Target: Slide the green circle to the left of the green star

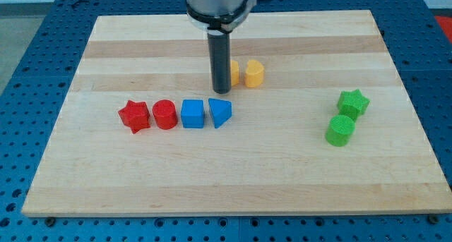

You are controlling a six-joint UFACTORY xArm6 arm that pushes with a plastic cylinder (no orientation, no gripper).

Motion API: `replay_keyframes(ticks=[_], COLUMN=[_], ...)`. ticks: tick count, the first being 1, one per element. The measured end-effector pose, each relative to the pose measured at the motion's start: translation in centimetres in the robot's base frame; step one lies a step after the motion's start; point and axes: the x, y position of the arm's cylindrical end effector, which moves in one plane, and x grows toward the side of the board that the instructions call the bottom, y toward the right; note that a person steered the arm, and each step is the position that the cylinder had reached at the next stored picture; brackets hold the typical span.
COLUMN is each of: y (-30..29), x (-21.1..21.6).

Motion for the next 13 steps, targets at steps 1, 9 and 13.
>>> replay_keyframes(ticks=[1,9,13], y=[6.2,23.4,16.9], x=[3.1,8.9,8.6])
